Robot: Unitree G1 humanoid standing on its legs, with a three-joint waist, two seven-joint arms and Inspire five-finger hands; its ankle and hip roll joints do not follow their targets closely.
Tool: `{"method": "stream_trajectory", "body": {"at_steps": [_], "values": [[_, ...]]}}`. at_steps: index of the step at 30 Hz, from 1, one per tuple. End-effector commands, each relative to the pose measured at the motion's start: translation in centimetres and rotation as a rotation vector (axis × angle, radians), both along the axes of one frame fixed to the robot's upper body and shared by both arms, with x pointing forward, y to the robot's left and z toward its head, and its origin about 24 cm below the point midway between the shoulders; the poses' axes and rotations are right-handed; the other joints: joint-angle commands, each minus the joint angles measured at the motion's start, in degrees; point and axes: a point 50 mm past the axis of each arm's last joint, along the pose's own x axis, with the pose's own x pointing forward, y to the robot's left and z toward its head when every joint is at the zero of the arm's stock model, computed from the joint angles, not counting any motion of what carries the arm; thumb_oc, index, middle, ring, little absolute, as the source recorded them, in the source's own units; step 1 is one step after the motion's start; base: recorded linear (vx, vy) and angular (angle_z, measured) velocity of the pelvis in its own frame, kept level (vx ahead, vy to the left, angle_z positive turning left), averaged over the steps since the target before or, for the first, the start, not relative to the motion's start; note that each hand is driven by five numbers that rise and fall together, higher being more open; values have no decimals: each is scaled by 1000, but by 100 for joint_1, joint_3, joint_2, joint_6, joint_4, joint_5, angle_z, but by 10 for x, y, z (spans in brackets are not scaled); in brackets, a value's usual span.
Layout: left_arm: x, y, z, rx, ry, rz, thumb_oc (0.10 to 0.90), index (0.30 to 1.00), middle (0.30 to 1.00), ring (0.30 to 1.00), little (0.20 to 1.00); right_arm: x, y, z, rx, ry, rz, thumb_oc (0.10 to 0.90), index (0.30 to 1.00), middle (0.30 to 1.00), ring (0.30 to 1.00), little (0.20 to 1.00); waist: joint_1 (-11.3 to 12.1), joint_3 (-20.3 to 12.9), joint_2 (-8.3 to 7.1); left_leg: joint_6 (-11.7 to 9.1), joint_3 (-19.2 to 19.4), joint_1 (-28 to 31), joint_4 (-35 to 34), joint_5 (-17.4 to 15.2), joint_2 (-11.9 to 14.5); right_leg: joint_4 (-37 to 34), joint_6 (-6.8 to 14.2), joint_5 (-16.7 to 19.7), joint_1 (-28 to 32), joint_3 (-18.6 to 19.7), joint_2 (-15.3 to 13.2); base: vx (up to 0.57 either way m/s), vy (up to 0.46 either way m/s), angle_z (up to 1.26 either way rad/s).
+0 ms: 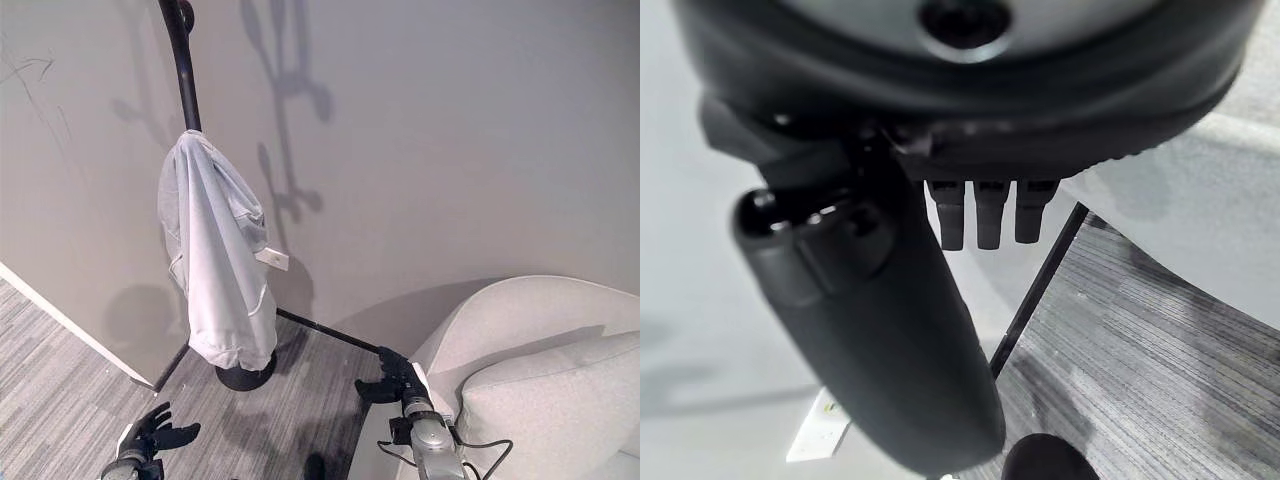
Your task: Hang the clothes on the sofa on the clothes rack.
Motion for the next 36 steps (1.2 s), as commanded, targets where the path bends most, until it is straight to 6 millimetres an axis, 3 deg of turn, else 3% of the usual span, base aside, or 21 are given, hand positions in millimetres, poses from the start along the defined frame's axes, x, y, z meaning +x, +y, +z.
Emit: {"method": "stream_trajectory", "body": {"at_steps": [1, 4, 8, 11, 13, 14, 15, 16, 17, 18, 19, 20, 22, 23, 26, 27, 28, 30, 32, 36], "values": [[27, -2, 11, 42, -102, -68, 800, 900, 900, 900, 900, 9, 26, -10, 71, 63, 42, 800, 900, 900, 900, 900, 213, 231, 220, 84, 485, -57, 42, -10, -2, 35, 103, -212, 371, -162, -724, 22, 34, 0], [28, -3, 11, 44, -101, -70, 800, 900, 900, 900, 900, 17, 30, -4, 63, 33, 76, 800, 900, 900, 900, 900, 235, 237, 219, 79, 474, -61, 42, -6, -8, 35, 109, -218, 366, -160, -729, 0, 0, 0], [32, 0, 14, 51, -113, -70, 800, 900, 900, 900, 900, 43, 41, 19, 60, -86, 146, 800, 900, 900, 900, 900, 293, 289, 246, 80, 470, -41, 42, 13, -6, 35, 136, -196, 320, -151, -704, 6, 4, -3], [36, 2, 19, 60, -134, -87, 800, 900, 900, 900, 900, 49, 37, 32, 22, -146, 180, 800, 900, 900, 900, 900, 310, 317, 220, 118, 359, -56, 42, 74, 9, 35, 101, -318, 316, -26, -591, 22, -12, -8], [43, -2, 25, 49, -172, -108, 800, 900, 900, 900, 900, 44, 22, 31, -18, -129, 154, 800, 900, 900, 900, 900, 339, 490, 208, 143, 185, -235, 279, 413, -23, 35, 83, -225, 333, 168, -527, -132, -36, 20], [55, -6, 32, 40, -216, -126, 800, 900, 900, 900, 900, 45, 10, 32, -54, -118, 126, 800, 900, 900, 900, 900, 376, 744, 114, 29, 2, -848, 1281, 296, -78, 39, 50, -149, 271, 155, -673, -281, 23, 56], [63, -8, 38, 41, -250, -150, 800, 900, 900, 900, 900, 44, 3, 31, -63, -107, 99, 800, 900, 900, 900, 900, 341, 805, 52, -4, 138, -965, 1415, 231, 242, 79, 45, -137, 216, 162, -822, -222, 139, 79], [67, -12, 43, 32, -279, -168, 800, 900, 900, 900, 900, 40, -5, 29, -82, -88, 78, 800, 900, 900, 900, 900, 314, 839, 106, 66, 266, -806, 1262, 222, 611, 133, 58, -140, 250, 149, -881, -46, 357, 85], [64, -13, 44, 35, -281, -191, 800, 900, 900, 900, 900, 28, -16, 21, -95, -39, 31, 800, 900, 900, 900, 900, 311, 779, 224, 169, 61, -717, 1057, 354, 722, 192, 15, -129, 259, 164, -979, 12, 511, 65], [63, -11, 46, 54, -283, -209, 800, 900, 900, 900, 900, 24, -18, 17, -78, -24, -1, 800, 900, 900, 900, 900, 305, 645, 257, 153, -166, -610, 723, 410, 608, 164, -66, -131, 184, 230, -1094, 20, 794, 43], [62, -4, 44, 72, -257, -220, 800, 900, 900, 900, 900, 16, -24, 11, -65, 5, -53, 800, 900, 900, 900, 900, 212, 412, 336, 93, -161, -455, 42, 471, 426, 44, -137, -99, 91, 251, -1393, -45, 923, 1], [64, 5, 49, 110, -258, -226, 800, 900, 900, 900, 900, 22, -25, 15, -82, 2, -44, 800, 900, 900, 900, 900, 201, 451, 382, 62, 8, -424, 42, 234, 211, 37, -108, -40, -37, 159, -1540, -87, 826, 4], [60, 9, 48, 119, -250, -212, 800, 900, 900, 900, 900, 25, -25, 17, -87, -6, -38, 800, 900, 900, 900, 900, 192, 561, 435, 26, 222, -372, 42, 110, 189, 97, -72, 16, -124, -68, -1545, -114, 431, -22], [59, 11, 47, 122, -248, -207, 800, 900, 900, 900, 900, 25, -24, 17, -91, -5, -33, 800, 900, 900, 900, 900, 174, 613, 464, 2, 301, -382, 42, 59, 177, 133, -60, -3, -81, -178, -1514, -101, 315, -43], [54, 17, 43, 139, -216, -192, 800, 900, 900, 900, 900, 20, -21, 13, -86, 9, -18, 800, 900, 900, 900, 900, 107, 602, 439, 8, 371, -415, 42, 76, -25, 485, -43, -84, 71, -19, -988, -85, 234, -2], [52, 18, 41, 145, -204, -188, 800, 900, 900, 900, 900, 19, -19, 11, -85, 17, -9, 800, 900, 900, 900, 900, 147, 551, 388, 13, 408, -489, 42, 94, -108, 550, -13, -133, 199, -109, -813, -129, 174, -33], [39, 18, 32, 124, -159, -156, 800, 900, 900, 900, 900, 15, -11, 4, -86, 49, 37, 800, 900, 900, 900, 900, 352, 331, 176, 12, 536, -598, 42, 21, -319, 513, 48, -223, 637, -291, -476, -113, 135, -50], [34, 13, 24, 104, -123, -168, 800, 900, 900, 900, 900, 12, -6, 2, -81, 55, 51, 800, 900, 900, 900, 900, 324, 182, 61, 128, 499, -583, 42, -74, -495, 35, -54, -402, 701, -49, -158, -20, 61, -63], [37, 6, 21, 89, -113, -179, 800, 900, 900, 900, 900, 11, -4, -2, -75, 71, 57, 800, 900, 900, 900, 900, 287, 188, 65, 164, 536, -605, 42, -84, -433, 35, -10, -545, 429, 40, -27, -36, -10, -18], [39, -1, 18, 68, -104, -193, 800, 900, 900, 900, 900, -1, -10, -11, -89, 139, 41, 800, 900, 900, 900, 900, 233, 192, 49, 217, 604, -628, 42, -44, -379, 35, 9, -462, 341, 62, -9, -28, -38, 7]]}}
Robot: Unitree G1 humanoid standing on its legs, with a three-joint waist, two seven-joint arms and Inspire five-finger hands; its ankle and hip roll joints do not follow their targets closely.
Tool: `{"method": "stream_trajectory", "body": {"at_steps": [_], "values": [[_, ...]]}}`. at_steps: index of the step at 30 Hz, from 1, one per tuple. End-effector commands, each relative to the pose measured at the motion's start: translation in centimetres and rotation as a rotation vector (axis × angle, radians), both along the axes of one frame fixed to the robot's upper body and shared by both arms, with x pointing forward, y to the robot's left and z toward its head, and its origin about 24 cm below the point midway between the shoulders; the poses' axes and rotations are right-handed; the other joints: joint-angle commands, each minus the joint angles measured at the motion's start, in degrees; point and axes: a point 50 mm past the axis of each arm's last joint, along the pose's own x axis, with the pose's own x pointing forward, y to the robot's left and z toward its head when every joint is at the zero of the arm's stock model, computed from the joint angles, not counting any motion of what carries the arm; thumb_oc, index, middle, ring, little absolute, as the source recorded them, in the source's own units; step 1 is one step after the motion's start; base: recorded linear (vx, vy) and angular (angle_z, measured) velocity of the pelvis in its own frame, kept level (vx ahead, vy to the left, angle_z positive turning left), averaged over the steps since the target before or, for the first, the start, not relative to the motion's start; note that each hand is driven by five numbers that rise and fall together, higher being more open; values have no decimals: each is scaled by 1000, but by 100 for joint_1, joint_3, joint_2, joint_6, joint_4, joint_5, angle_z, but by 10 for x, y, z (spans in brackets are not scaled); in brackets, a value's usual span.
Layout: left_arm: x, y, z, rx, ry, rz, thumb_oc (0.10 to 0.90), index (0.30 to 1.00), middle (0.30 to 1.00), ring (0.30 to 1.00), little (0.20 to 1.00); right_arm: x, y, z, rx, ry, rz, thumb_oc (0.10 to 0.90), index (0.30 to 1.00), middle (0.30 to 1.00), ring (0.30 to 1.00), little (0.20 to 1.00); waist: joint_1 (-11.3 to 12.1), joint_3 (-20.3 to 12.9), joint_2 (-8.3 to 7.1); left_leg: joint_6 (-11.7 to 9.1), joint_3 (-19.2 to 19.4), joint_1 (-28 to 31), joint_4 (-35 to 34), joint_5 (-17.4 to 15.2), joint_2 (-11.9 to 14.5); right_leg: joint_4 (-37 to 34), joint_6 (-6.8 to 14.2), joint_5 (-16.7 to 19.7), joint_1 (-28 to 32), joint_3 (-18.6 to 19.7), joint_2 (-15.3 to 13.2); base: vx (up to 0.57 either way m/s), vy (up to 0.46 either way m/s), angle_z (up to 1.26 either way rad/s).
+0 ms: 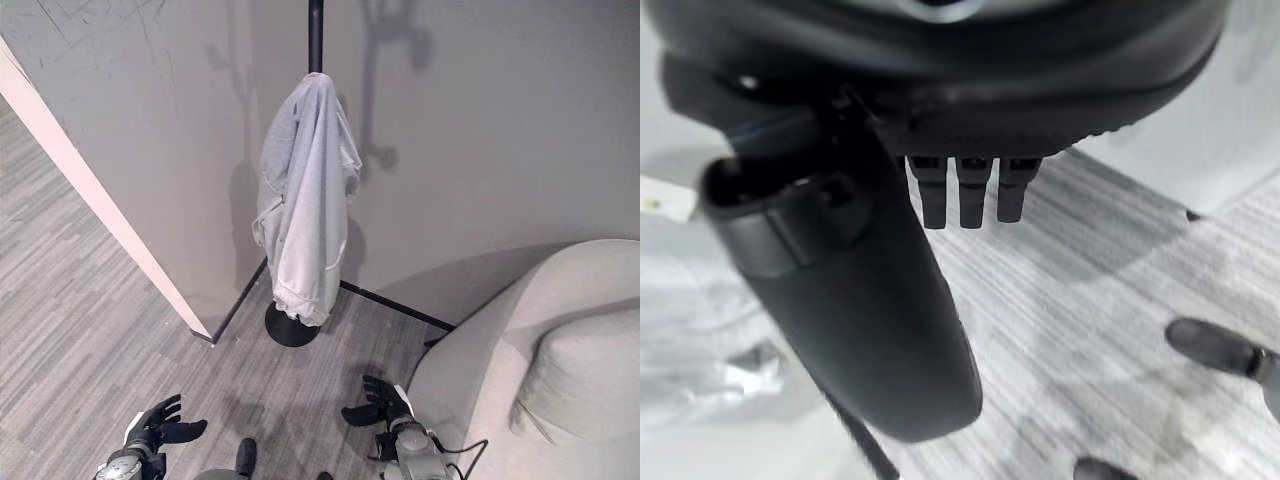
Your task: Hang the clothes on the sofa on the clothes rack.
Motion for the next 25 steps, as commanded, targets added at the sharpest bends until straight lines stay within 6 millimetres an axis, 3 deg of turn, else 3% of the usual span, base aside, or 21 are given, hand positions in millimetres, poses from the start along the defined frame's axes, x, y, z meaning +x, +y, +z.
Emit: {"method": "stream_trajectory", "body": {"at_steps": [1, 6, 13, 16, 25], "values": [[26, 9, 18, 65, -124, -31, 800, 900, 900, 900, 900, 8, -27, 13, -94, -60, 1, 800, 900, 900, 900, 900, 56, -34, 225, 98, 92, 127, 17, -671, -167, -58, -318, 548, -396, 344, 170, -2, -38, -10], [29, 4, 15, 50, -117, -32, 800, 900, 900, 900, 900, -23, -40, -3, -101, 46, -103, 800, 900, 900, 900, 900, -105, -3, 258, 96, 146, 195, 17, -623, -134, -58, -315, 596, -366, 322, 167, -3, -25, -8], [26, 0, 7, 46, -67, -44, 800, 900, 900, 900, 900, -54, -32, -21, -18, 134, -217, 800, 900, 900, 900, 900, -270, -100, 314, 83, 199, 297, 17, -622, -102, -58, -310, 631, -353, 340, 167, 13, -9, -3], [21, -3, 0, 43, -20, -57, 800, 900, 900, 900, 900, -63, -26, -26, 24, 156, -255, 800, 900, 900, 900, 900, -341, -153, 366, 75, 215, 335, 17, -626, -100, -58, -316, 658, -336, 357, 153, 42, 0, -11], [15, -3, -3, 30, 4, -59, 800, 900, 900, 900, 900, -63, -27, -27, 20, 168, -236, 800, 900, 900, 900, 900, -365, -194, 428, 62, 218, 385, 17, -607, -89, -58, -315, 679, -328, 382, 140, 9, 0, -2]]}}
